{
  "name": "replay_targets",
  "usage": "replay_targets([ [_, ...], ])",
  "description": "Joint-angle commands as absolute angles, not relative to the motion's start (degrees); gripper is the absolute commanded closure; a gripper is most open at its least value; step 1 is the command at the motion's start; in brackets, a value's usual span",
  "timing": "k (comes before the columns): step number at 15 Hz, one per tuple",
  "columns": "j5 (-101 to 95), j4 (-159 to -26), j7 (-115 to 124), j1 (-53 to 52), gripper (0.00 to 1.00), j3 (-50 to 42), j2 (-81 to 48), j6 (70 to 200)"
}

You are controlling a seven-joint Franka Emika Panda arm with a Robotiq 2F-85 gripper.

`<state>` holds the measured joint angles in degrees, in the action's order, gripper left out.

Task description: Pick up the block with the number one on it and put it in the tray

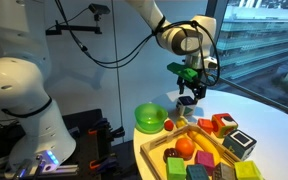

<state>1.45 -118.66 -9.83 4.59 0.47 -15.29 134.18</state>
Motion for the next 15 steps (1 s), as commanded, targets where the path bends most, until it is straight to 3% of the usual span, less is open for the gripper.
replay_targets([
  [1, 2.54, -118.18, -5.41, 3.30, 0.00, 0.20, -16.58, 134.98],
  [15, 8.11, -115.96, -4.06, 2.66, 0.00, 2.48, -22.52, 141.05],
])
